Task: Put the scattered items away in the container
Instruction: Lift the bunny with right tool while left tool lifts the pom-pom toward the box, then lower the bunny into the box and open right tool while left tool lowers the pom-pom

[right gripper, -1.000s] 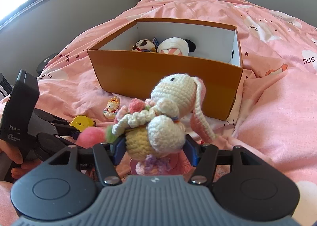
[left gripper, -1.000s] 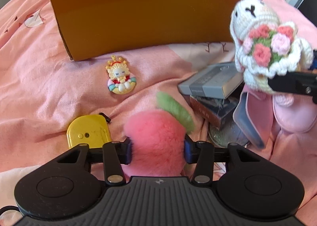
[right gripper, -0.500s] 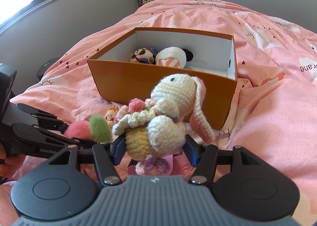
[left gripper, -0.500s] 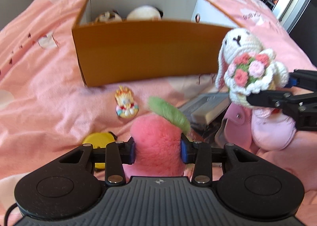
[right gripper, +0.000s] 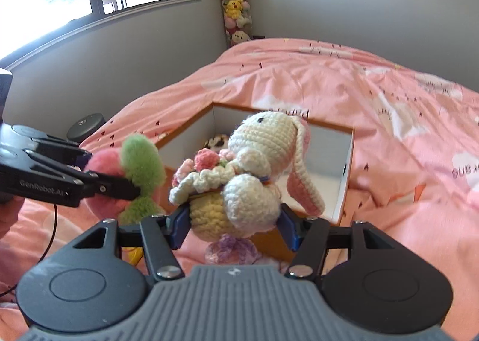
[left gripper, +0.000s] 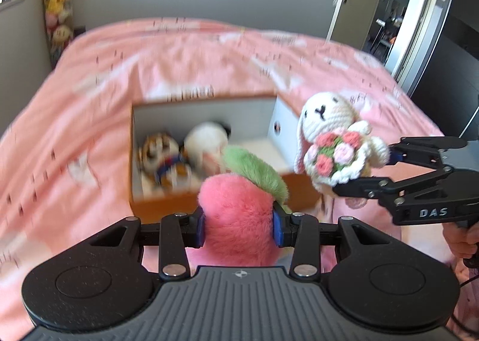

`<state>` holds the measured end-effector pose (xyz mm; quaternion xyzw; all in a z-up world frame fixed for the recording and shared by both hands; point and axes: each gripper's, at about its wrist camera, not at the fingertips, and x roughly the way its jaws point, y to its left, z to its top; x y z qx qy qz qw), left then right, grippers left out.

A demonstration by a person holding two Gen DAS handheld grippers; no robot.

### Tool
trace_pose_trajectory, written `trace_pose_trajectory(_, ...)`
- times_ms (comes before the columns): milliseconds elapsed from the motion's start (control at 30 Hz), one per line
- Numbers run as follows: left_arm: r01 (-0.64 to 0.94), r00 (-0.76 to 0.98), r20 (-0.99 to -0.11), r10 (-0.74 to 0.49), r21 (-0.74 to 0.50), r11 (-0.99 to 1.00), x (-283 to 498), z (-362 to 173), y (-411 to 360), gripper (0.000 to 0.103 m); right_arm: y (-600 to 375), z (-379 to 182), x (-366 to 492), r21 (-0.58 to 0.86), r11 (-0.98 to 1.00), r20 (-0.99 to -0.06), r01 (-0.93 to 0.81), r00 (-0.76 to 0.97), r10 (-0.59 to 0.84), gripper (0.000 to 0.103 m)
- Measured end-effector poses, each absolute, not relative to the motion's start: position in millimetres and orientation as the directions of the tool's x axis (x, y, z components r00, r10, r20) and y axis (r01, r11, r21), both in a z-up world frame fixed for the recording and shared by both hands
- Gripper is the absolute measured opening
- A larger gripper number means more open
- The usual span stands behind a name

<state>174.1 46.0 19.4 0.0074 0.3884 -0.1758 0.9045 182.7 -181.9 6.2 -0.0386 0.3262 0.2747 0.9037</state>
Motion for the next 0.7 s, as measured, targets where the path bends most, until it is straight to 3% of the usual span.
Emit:
trace_pose_trajectory(267, 0.351, 0.698, -0.651, -0.298, -0.051, 0.935, 223.6, 53.9, 40.1, 0.046, -163.4, 22.6, 241.1, 0.049, 0.834, -0.626, -0.55, 0.634, 0.454, 0.063)
trace_pose_trajectory(700, 0.34, 0.624, -0.726, -0.289, -0.081, 0.937, 299.2, 2.5, 38.2, 0.046, -115.1, -60.5, 341.8, -0.102, 0.785, -0.843, -0.611, 0.472, 0.258, 0.063)
